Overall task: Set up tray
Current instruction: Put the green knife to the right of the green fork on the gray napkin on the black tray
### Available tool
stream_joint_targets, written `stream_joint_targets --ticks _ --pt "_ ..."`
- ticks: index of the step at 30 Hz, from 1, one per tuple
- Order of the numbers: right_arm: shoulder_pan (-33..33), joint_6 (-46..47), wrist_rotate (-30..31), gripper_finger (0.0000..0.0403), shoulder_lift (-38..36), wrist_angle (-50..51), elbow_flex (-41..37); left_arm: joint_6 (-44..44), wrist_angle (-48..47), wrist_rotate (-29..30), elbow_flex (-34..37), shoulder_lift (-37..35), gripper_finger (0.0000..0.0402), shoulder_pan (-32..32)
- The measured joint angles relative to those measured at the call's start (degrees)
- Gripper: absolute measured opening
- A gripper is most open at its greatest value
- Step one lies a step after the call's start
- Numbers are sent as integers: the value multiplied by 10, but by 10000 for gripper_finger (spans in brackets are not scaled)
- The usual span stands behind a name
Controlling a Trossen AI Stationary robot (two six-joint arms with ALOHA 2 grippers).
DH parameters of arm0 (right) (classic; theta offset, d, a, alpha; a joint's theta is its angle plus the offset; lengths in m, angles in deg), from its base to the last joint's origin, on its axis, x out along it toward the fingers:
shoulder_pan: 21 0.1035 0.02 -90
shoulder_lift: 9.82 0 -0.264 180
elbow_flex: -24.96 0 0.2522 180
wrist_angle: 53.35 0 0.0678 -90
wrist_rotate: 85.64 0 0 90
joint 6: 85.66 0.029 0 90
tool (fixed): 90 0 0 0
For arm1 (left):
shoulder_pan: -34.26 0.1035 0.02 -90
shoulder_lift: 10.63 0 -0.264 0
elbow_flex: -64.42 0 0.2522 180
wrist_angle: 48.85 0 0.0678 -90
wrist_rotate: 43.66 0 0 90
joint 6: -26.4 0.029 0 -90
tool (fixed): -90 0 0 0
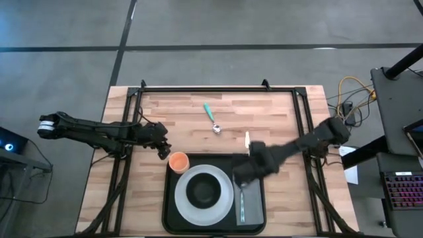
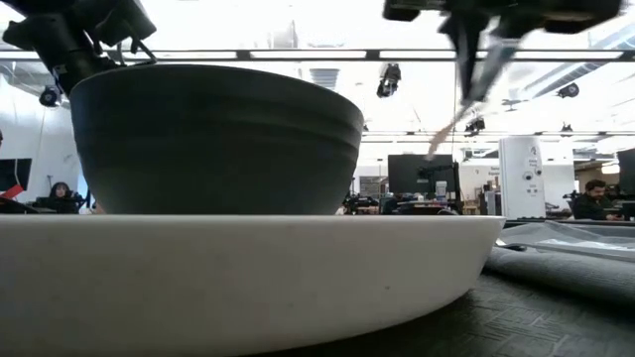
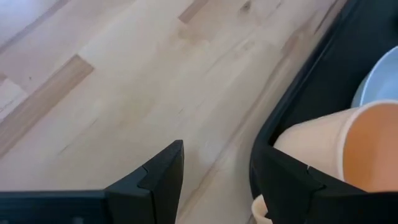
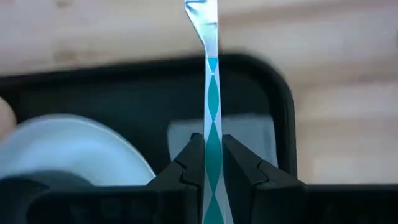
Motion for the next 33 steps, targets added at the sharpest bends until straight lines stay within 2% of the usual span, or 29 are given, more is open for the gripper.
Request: stream_joint_targets --ticks 5,11,14,21,28,33 --pt "84 96 -5 29 18 -39 -21 -20 4 -30 -11 0 173 0" --pt "149 107 -20 29 65 -58 -20 -68 15 -98 -40 0 173 -1" --pt "170 107 -25 29 84 -85 -20 -71 17 -109 -61 0 173 -8" --pt "187 115 -39 29 144 -181 2 -55 30 -109 -88 0 173 -19" --pt "177 119 -50 29 214 -135 79 -45 29 -110 -91 0 173 -24" --pt "170 121 -60 29 228 -89 135 -29 28 -114 -84 1 173 -32"
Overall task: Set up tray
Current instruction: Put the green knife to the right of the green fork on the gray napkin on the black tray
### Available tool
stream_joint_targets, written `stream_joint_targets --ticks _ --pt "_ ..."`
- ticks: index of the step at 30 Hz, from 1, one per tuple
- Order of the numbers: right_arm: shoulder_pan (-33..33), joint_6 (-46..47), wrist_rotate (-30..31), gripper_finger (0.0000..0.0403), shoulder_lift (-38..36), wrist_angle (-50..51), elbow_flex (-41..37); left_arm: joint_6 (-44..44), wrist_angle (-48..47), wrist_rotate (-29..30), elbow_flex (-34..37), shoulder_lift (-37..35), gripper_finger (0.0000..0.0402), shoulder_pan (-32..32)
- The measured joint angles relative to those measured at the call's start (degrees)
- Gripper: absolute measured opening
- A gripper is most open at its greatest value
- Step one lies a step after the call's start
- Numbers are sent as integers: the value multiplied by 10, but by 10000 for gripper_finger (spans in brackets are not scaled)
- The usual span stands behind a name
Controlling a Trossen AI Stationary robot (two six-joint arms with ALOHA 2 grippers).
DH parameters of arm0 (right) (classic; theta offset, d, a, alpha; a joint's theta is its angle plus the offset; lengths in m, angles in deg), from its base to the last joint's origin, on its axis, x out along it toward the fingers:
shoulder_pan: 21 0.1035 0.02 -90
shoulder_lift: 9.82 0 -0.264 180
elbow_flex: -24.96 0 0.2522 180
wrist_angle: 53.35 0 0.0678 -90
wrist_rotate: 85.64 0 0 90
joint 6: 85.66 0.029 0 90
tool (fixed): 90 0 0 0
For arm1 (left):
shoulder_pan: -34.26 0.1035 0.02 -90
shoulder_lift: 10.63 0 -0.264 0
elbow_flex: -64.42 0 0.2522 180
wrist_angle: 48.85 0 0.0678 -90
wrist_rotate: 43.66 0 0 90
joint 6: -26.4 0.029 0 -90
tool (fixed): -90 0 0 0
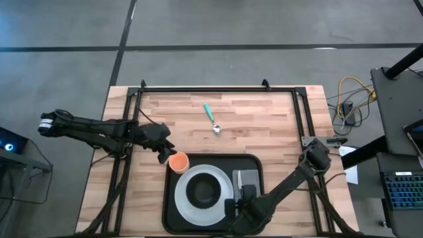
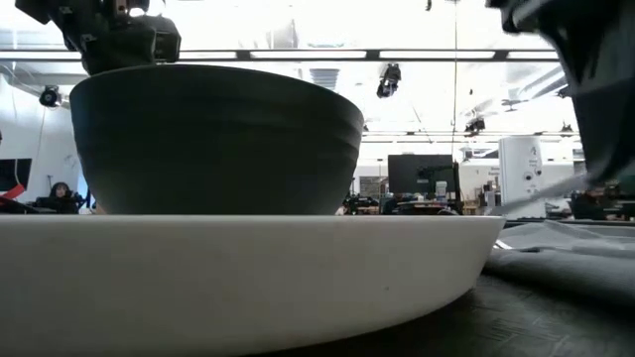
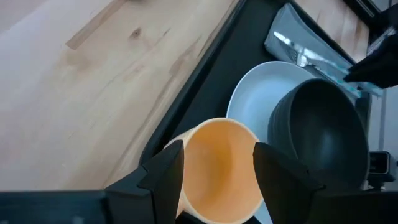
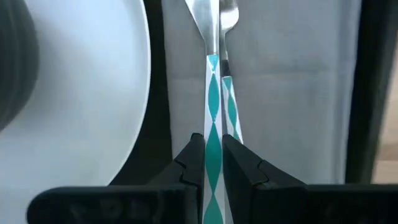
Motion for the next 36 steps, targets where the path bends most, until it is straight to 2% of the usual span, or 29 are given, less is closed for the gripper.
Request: stream_joint_targets --ticks 11,15,21,25,36 --pt "2 -1 5 29 4 157 87 12 0 1 10 0 173 0" --pt "6 -1 -18 29 4 135 61 12 0 2 11 0 173 0" --pt "12 -3 -31 29 5 36 -11 12 1 3 11 0 173 0" --pt "13 -3 -32 29 5 26 -45 11 1 3 11 0 173 0" --pt "9 -5 -32 29 4 -14 -63 10 1 3 11 0 173 0"
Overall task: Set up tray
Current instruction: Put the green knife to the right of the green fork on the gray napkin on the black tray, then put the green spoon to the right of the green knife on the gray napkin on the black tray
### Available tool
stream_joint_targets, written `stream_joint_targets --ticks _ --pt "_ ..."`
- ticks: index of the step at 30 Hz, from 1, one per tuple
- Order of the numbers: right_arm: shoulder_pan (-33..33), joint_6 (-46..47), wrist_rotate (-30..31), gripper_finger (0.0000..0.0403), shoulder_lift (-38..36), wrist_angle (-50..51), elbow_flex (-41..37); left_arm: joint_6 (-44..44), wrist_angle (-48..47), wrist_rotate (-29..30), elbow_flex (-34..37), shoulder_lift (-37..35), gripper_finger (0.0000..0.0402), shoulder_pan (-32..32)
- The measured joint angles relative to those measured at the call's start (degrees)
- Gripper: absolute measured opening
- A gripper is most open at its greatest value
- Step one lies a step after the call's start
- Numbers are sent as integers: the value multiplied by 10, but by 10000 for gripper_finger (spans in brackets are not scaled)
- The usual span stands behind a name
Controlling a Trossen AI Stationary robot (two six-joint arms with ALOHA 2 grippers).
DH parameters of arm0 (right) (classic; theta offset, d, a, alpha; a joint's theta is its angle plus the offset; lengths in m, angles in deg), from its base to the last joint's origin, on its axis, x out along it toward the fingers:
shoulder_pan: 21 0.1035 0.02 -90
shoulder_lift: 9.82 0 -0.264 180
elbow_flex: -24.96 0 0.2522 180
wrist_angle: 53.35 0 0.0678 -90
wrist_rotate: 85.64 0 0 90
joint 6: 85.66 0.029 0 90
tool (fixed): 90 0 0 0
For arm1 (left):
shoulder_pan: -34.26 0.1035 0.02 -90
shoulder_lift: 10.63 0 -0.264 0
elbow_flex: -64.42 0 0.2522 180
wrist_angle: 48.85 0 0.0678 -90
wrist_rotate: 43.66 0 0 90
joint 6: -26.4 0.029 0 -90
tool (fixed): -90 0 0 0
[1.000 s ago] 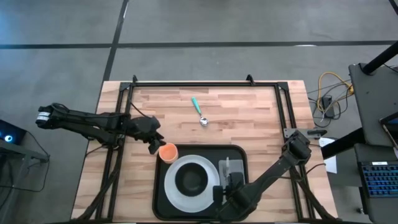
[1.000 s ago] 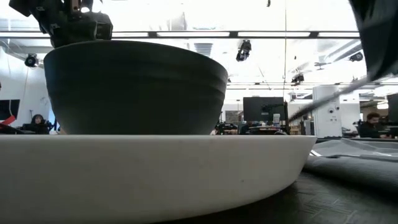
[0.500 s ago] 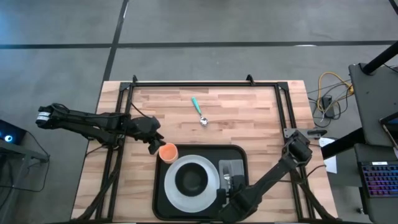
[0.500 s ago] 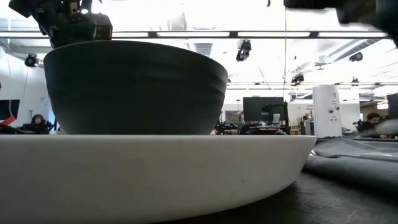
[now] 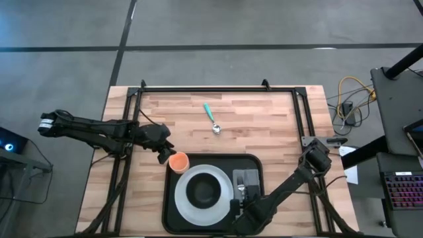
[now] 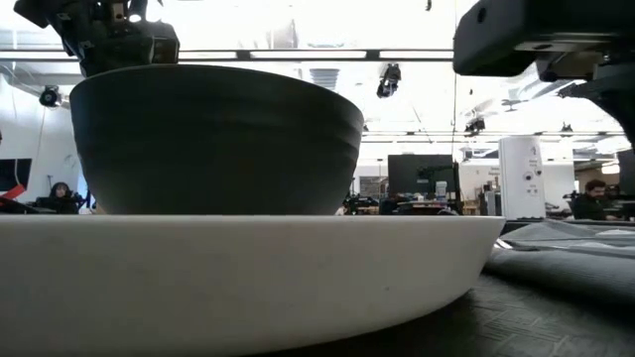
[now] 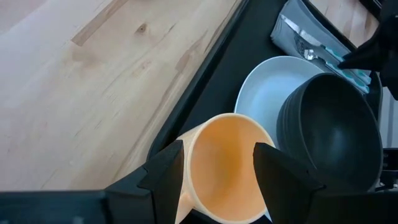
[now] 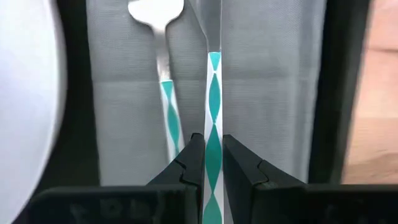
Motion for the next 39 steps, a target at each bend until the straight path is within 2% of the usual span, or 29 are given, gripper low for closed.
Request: stream_joint_targets --ticks 7,20,25,29,33,36,39 --pt "-5 -11 0 40 0 -18 -1 0 0 0 0 0 173 0" --pt "-4 -38 0 140 0 -16 21 0 0 -2 0 0 173 0" --pt "-4 -38 31 165 -1 19 53 0 0 -2 0 0 173 0" --pt "-16 -42 57 171 -7 95 89 0 0 -1 0 0 173 0" --pt "-48 -88 106 166 -23 137 107 0 3 -1 0 0 173 0" --pt "-88 -162 135 159 -48 129 103 0 8 -1 0 0 173 0" --pt "-148 -248 138 151 -78 114 88 -1 7 -1 0 0 173 0"
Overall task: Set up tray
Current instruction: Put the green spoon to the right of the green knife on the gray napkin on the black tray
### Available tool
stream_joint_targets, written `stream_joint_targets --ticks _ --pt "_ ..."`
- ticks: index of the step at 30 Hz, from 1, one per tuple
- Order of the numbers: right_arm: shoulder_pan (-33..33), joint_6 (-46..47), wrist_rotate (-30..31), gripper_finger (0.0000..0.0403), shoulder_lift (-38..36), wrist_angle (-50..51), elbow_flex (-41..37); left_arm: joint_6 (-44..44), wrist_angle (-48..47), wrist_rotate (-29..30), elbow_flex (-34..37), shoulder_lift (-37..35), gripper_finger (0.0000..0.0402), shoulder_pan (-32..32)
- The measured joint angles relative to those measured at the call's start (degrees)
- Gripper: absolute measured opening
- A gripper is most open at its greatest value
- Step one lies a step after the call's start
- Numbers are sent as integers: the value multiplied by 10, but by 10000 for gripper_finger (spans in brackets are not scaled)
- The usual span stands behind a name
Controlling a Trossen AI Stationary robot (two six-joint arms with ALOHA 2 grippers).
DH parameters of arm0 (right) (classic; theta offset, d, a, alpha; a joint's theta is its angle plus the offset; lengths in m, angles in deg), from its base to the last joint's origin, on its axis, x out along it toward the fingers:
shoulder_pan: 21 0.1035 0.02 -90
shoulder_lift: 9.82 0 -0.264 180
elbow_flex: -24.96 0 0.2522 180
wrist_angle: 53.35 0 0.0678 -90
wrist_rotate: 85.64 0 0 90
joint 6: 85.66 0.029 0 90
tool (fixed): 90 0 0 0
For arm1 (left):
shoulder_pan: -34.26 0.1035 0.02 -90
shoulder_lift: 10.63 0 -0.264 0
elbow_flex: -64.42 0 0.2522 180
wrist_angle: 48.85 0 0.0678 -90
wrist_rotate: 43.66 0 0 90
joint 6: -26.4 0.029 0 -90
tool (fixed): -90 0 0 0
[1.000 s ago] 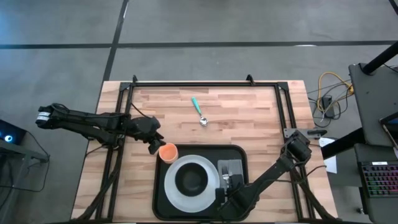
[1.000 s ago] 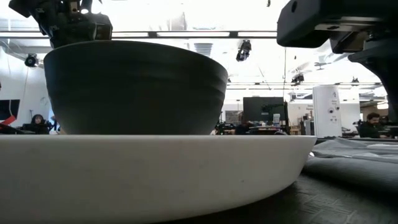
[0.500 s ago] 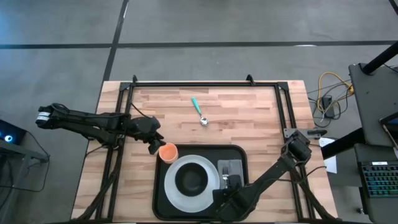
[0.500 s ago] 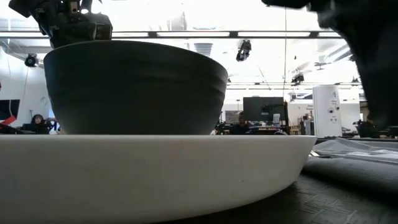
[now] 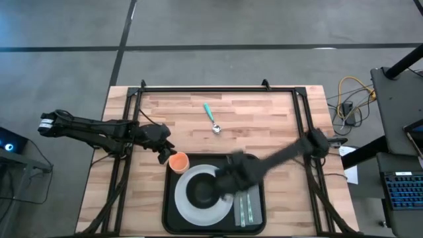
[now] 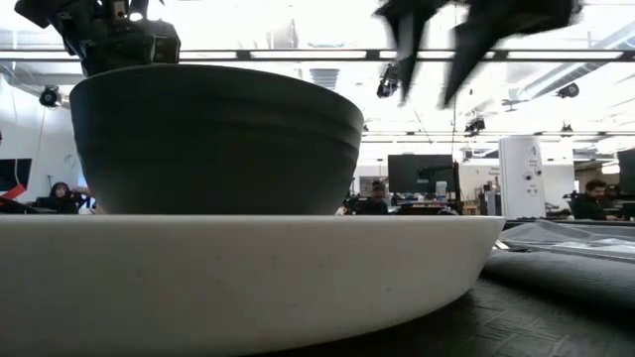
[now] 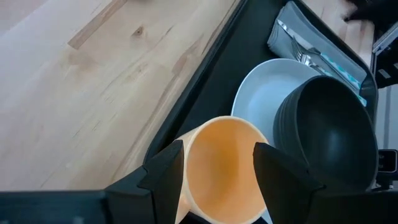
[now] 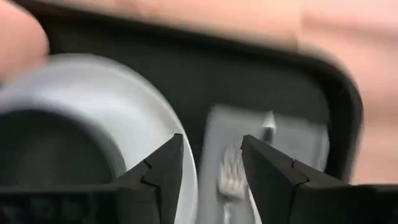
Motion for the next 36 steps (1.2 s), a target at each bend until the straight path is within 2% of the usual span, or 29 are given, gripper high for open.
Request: stream_joint_targets --ticks 8,14,25,36 --pt "-183 -304 -17 137 -17 -118 -7 0 0 -11 0 0 173 0" --pt "-279 -430 -48 143 10 -195 -7 0 -1 -12 0 -1 173 -11" --pt "-356 -538 -74 170 75 -225 -8 42 -2 -11 1 -3 173 -38" --pt "-389 -559 -80 230 112 -295 -8 50 -1 -10 21 -2 173 -38"
